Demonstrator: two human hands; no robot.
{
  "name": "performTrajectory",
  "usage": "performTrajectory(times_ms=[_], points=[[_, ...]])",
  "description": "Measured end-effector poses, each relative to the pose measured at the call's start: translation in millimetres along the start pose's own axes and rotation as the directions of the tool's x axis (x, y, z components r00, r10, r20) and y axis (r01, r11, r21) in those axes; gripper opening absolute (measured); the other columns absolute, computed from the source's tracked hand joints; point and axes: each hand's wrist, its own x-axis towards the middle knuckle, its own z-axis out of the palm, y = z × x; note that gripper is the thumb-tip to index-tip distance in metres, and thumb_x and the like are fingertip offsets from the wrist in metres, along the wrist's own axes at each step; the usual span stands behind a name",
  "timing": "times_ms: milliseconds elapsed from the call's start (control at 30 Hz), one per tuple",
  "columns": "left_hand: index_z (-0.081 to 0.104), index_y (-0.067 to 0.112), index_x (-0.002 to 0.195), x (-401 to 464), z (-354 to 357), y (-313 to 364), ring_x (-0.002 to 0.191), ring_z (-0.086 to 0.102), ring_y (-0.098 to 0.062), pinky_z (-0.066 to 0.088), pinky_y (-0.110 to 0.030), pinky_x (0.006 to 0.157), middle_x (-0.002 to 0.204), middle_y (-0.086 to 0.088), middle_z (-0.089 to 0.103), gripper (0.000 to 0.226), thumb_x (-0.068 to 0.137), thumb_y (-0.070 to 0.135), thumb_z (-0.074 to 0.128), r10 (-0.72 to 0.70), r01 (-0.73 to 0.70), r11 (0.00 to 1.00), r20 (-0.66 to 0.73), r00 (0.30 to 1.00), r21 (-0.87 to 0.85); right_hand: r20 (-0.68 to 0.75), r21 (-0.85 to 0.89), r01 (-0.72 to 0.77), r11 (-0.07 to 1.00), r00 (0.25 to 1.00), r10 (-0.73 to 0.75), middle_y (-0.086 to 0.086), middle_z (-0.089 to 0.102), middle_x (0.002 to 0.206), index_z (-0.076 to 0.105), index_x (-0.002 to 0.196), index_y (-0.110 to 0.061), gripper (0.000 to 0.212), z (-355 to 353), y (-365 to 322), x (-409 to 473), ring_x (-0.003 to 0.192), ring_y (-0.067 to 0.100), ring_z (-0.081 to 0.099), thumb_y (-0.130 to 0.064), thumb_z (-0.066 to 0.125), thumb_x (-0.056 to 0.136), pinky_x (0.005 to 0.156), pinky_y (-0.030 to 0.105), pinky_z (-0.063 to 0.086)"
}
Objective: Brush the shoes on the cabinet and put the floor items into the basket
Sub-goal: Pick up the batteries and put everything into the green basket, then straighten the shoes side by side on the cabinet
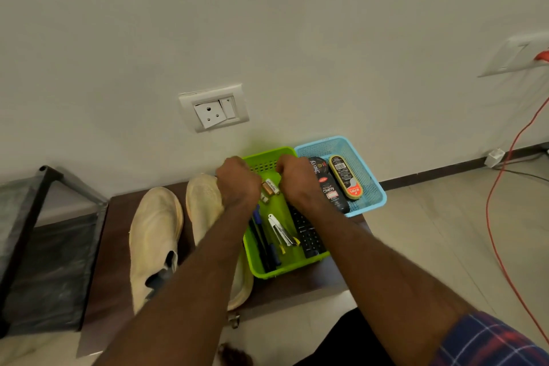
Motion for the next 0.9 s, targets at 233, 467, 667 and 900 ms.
performTrajectory(times_ms=[233,467,667,900], points=[[0.064,0.011,0.074,-42,-75,-44,0.077,0.061,-0.028,0.033,-0.03,0.066,0.082,-0.007,0.072,0.008,0.081,0.01,0.063,0.113,-0.104,0.993,-0.168,0.979,0.064,-0.139,-0.15,-0.092,0.984,0.988,0.072,0.016,0.066,0.102,0.06,0.102,-0.012,0.025,-21,20,-51,0.095,0.039,0.065,-0.013,0.064,0.077,0.078,0.044,0.055],[0.069,0.009,0.08,-85,-118,-85,0.075,0.063,-0.03,0.042,-0.03,0.066,0.077,-0.011,0.071,0.007,0.084,0.015,0.069,0.121,-0.104,0.985,-0.123,0.985,0.14,-0.202,-0.219,-0.085,0.972,0.979,0.04,0.019,0.061,0.108,0.063,0.103,-0.007,0.023,-18,25,-85,0.094,0.041,0.062,-0.009,0.064,0.08,0.075,0.045,0.052],[0.071,0.015,0.107,-119,-158,-134,0.097,0.065,-0.032,0.055,-0.039,0.077,0.109,-0.011,0.062,0.026,0.087,0.031,0.074,0.08,-0.043,0.953,-0.113,0.99,0.301,-0.172,0.071,0.352,0.933,0.926,-0.336,0.011,0.06,0.091,0.061,0.088,-0.013,0.017,12,-75,-146,0.085,0.036,0.063,-0.03,0.06,0.089,0.067,0.044,0.051],[0.071,0.023,0.115,-147,-177,-178,0.107,0.063,-0.029,0.047,-0.034,0.082,0.126,-0.004,0.052,0.042,0.077,0.038,0.084,-0.05,0.052,0.948,-0.017,0.999,0.315,0.267,-0.278,0.254,0.926,0.947,-0.18,0.007,0.049,0.129,0.053,0.127,-0.024,0.054,45,-119,-204,0.108,0.033,0.064,-0.048,0.071,0.082,0.082,0.04,0.052]])
